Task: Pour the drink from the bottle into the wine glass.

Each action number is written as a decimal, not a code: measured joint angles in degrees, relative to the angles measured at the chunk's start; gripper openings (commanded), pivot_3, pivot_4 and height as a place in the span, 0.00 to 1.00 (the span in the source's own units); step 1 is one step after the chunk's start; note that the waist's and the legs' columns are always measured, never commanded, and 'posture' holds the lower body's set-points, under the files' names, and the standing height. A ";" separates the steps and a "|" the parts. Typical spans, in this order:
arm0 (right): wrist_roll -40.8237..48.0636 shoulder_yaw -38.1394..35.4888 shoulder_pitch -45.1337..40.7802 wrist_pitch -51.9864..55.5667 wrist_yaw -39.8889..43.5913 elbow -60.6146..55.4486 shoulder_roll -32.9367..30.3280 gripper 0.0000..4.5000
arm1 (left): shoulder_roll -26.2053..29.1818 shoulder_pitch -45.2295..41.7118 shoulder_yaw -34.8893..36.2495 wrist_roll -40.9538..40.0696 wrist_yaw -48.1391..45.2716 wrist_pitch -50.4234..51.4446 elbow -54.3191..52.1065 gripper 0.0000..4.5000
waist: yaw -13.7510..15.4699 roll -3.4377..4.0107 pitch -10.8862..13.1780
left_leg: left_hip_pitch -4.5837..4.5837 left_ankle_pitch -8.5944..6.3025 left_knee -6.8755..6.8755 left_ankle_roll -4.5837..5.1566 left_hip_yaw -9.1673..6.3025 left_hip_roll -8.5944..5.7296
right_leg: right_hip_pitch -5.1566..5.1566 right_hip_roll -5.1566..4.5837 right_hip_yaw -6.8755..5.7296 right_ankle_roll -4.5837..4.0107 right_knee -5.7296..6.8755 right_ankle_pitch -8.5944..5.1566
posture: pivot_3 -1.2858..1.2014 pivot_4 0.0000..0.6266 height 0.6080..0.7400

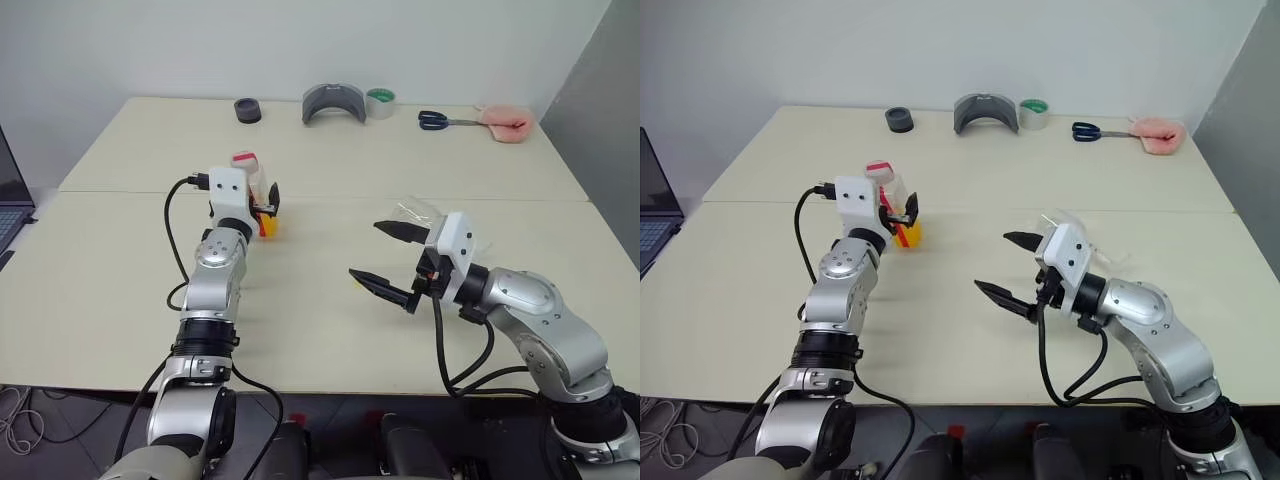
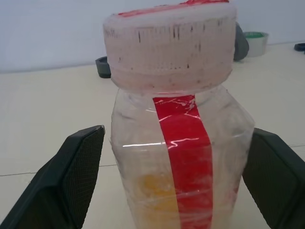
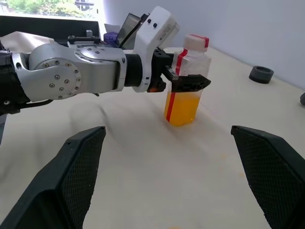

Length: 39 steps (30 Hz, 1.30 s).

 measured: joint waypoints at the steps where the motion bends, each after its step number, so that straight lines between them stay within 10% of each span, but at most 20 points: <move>1: 0.00 0.02 -0.03 0.00 0.05 0.15 0.04 1.00 | -0.09 -0.35 0.00 0.02 0.21 -0.24 0.44 1.00 | 0.00 0.00 0.00 | 0.00 0.00 0.00 0.00 0.00 0.00 | 0.00 0.00 0.01 0.00 0.00 0.00 | 0.52 0.24 1.00; 24: -0.52 0.50 -0.54 -0.01 1.66 1.68 0.29 1.00 | -1.15 -2.09 0.06 -0.56 0.86 -1.00 2.19 1.00 | -0.03 0.00 0.00 | 0.00 0.01 0.00 -0.01 0.01 0.00 | -0.01 0.00 0.02 0.00 0.00 0.00 | 0.52 0.24 1.00; 34: -0.49 0.37 -0.72 -0.01 1.88 2.09 0.30 1.00 | -1.07 -2.10 0.04 -0.36 1.01 -1.01 2.19 0.40 | -0.04 0.00 0.00 | 0.00 0.01 0.00 -0.01 0.02 0.00 | -0.01 0.00 0.02 0.00 0.00 0.00 | 0.52 0.24 1.00; 39: -0.48 0.35 -0.95 -0.01 1.87 2.09 0.31 1.00 | -1.09 -2.09 0.04 -0.57 0.73 -1.03 2.16 0.39 | -0.03 0.00 0.00 | 0.00 0.01 0.00 -0.01 0.01 0.00 | -0.01 0.00 0.01 0.00 0.00 0.00 | 0.52 0.24 1.00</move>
